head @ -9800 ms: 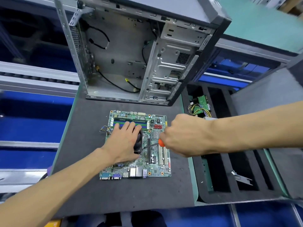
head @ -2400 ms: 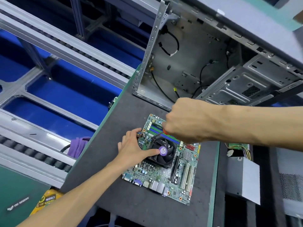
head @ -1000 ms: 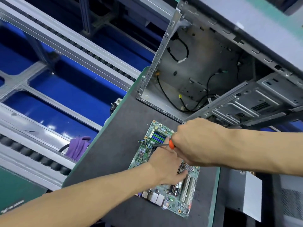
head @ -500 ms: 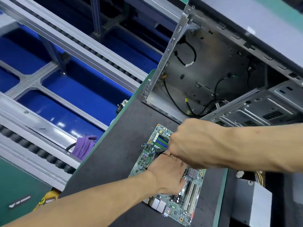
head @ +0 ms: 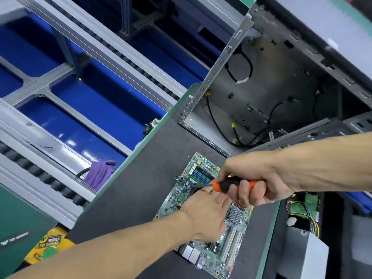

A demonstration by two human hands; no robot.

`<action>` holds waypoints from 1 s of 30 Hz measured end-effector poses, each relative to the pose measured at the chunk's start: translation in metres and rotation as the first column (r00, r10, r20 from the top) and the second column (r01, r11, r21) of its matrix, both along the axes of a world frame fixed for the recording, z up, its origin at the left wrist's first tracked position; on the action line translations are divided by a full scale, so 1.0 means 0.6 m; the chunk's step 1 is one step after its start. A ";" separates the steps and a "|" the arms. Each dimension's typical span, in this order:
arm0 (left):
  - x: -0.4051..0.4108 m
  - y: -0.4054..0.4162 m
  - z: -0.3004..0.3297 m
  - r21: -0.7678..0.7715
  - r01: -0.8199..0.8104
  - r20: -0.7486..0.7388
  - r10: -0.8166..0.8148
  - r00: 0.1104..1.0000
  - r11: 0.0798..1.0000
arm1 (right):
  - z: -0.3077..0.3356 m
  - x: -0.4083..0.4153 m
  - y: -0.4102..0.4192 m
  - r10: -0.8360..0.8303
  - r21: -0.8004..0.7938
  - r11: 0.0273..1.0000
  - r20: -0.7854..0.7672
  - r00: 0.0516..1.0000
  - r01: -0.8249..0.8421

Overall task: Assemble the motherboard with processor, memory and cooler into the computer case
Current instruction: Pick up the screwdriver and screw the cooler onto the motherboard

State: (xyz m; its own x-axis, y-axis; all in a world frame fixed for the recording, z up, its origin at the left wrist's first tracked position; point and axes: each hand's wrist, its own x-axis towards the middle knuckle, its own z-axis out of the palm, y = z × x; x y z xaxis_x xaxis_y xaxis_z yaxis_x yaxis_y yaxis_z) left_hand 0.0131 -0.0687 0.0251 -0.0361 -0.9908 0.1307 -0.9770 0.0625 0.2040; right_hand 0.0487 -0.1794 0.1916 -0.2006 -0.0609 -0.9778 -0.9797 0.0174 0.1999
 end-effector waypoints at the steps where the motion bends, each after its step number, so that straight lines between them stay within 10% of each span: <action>1: -0.003 -0.001 -0.006 -0.006 -0.016 -0.001 0.016 1.000 1.000 | 0.003 0.004 -0.003 -0.028 0.015 0.999 -0.019 0.999 0.028; 8: -0.006 -0.005 -0.019 0.032 -0.039 0.022 0.038 0.999 0.999 | 0.017 0.025 -0.005 0.545 -0.115 0.836 0.079 0.834 -0.536; 9: -0.005 -0.006 -0.020 0.052 -0.029 0.036 0.027 0.999 0.998 | 0.020 0.025 -0.003 0.732 -0.206 0.678 0.102 0.673 -0.706; 11: -0.004 -0.007 -0.022 0.080 -0.001 0.055 -0.003 0.999 0.997 | 0.028 0.024 0.001 0.999 -0.406 0.010 0.042 -0.008 -0.914; 13: -0.005 -0.007 -0.020 0.081 0.020 0.054 -0.025 0.998 0.997 | 0.032 0.025 0.009 0.757 -0.515 -0.581 -0.060 -0.650 -0.630; 16: -0.007 -0.007 -0.021 0.088 0.017 0.069 -0.023 0.997 0.996 | 0.030 0.029 0.018 0.497 -0.508 -0.754 -0.025 -0.868 -0.417; 20: -0.004 0.001 -0.016 0.073 0.016 0.083 -0.022 0.996 0.997 | 0.018 0.042 0.020 0.669 -0.543 -0.623 0.004 -0.743 -0.564; 23: -0.002 0.006 -0.009 0.050 0.007 0.056 -0.010 0.998 0.999 | 0.011 0.035 0.014 0.876 -0.563 -0.404 -0.012 -0.482 -0.721; 27: 0.001 0.002 -0.013 0.035 -0.035 0.065 0.032 0.997 0.999 | 0.005 0.027 0.011 0.947 -0.447 0.296 0.021 0.321 -0.844; 30: 0.005 0.005 -0.009 -0.058 0.017 0.017 -0.016 1.000 0.998 | -0.004 0.025 0.010 0.508 -0.257 0.837 0.037 0.861 -0.483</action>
